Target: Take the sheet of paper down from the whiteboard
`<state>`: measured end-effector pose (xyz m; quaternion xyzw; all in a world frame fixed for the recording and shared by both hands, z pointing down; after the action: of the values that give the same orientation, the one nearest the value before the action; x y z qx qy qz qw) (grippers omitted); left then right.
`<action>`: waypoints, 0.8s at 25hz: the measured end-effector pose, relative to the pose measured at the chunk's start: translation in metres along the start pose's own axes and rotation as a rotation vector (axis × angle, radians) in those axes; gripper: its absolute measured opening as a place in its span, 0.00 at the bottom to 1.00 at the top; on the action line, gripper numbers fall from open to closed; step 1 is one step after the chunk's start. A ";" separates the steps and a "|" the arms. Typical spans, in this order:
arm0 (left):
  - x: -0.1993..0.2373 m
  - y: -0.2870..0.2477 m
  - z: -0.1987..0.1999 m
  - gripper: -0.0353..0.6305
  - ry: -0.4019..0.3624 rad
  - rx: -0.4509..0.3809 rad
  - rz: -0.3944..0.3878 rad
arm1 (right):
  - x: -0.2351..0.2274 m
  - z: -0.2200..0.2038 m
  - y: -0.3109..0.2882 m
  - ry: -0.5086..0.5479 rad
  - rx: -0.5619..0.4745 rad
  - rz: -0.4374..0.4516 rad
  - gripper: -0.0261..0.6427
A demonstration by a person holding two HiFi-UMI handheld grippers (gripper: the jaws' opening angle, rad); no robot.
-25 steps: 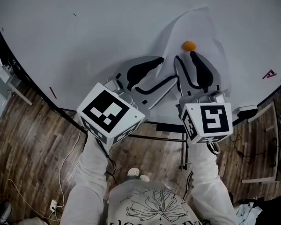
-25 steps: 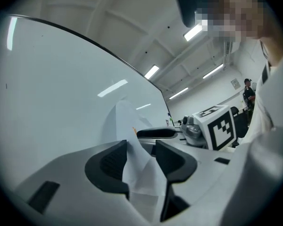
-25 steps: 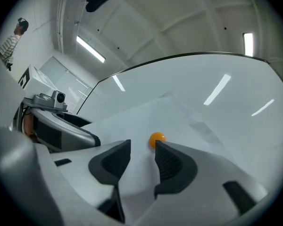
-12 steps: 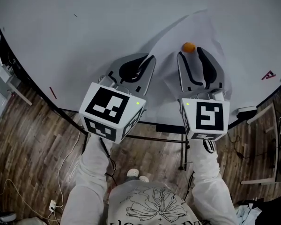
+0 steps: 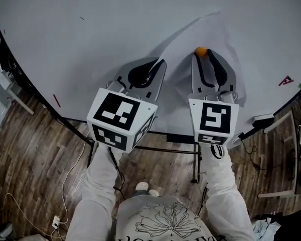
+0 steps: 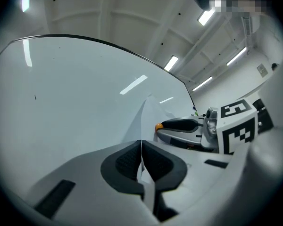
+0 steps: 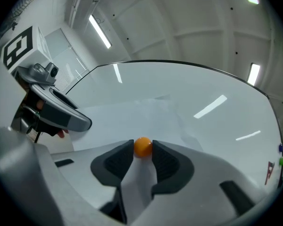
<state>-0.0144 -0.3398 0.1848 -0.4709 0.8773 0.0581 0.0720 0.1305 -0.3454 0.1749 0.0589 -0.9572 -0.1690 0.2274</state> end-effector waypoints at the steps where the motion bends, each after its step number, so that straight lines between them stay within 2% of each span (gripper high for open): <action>1: 0.000 0.000 0.000 0.06 0.003 -0.001 0.001 | 0.000 0.000 0.000 -0.002 0.002 0.002 0.22; 6: 0.003 -0.001 0.000 0.06 0.018 0.008 0.011 | -0.002 -0.002 -0.001 -0.060 0.007 0.021 0.21; 20: 0.007 0.010 -0.005 0.06 0.020 0.011 0.067 | -0.028 -0.014 0.002 -0.124 0.035 -0.022 0.21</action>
<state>-0.0268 -0.3409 0.1892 -0.4414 0.8936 0.0509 0.0640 0.1613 -0.3420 0.1758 0.0630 -0.9715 -0.1582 0.1647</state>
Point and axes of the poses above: the fingertips, and each gripper's own axes: y backward along the fingers, x to its left, z out of its top, the point moved 7 cm from there along y, backward along the fingers, and after that the axes turned 15 degrees about -z, right-handed, at the moved point
